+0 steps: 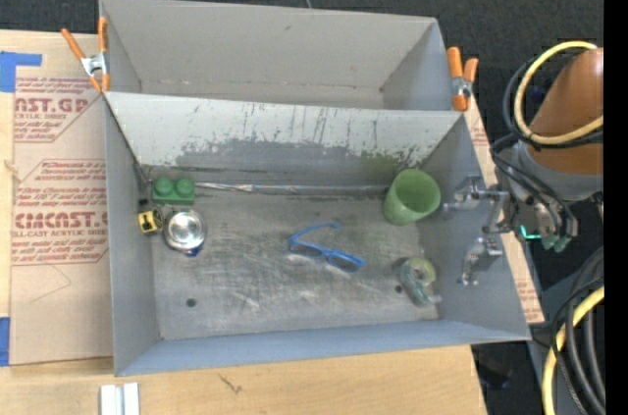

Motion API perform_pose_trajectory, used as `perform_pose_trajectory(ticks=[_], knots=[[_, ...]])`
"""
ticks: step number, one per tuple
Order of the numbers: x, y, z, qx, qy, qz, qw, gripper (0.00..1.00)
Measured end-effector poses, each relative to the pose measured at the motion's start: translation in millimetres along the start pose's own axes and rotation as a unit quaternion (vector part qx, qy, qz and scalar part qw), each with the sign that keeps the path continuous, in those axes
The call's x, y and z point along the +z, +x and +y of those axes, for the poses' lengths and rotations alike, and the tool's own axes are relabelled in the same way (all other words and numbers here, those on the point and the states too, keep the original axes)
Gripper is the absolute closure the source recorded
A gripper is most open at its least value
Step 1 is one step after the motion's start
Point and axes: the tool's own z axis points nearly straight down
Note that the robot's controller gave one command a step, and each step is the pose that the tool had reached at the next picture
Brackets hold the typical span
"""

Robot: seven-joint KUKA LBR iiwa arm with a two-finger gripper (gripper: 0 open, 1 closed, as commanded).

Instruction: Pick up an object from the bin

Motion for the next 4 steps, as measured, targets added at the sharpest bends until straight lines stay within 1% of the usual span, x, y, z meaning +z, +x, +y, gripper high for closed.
perform_pose_trajectory(ticks=[1, 2, 3, 4], knots=[[122.9, 12.5, -5.9, -0.079, 0.003, -0.0131, 0.9968, 0.00], [109.6, 7.7, -7.0, -0.128, 0.001, -0.0043, 0.9917, 0.00], [110.1, 3.0, -5.0, -0.017, 0.000, -0.0039, 0.9998, 0.00], [138.6, 4.2, -8.4, -0.015, 0.001, -0.0064, 0.9999, 0.00]])
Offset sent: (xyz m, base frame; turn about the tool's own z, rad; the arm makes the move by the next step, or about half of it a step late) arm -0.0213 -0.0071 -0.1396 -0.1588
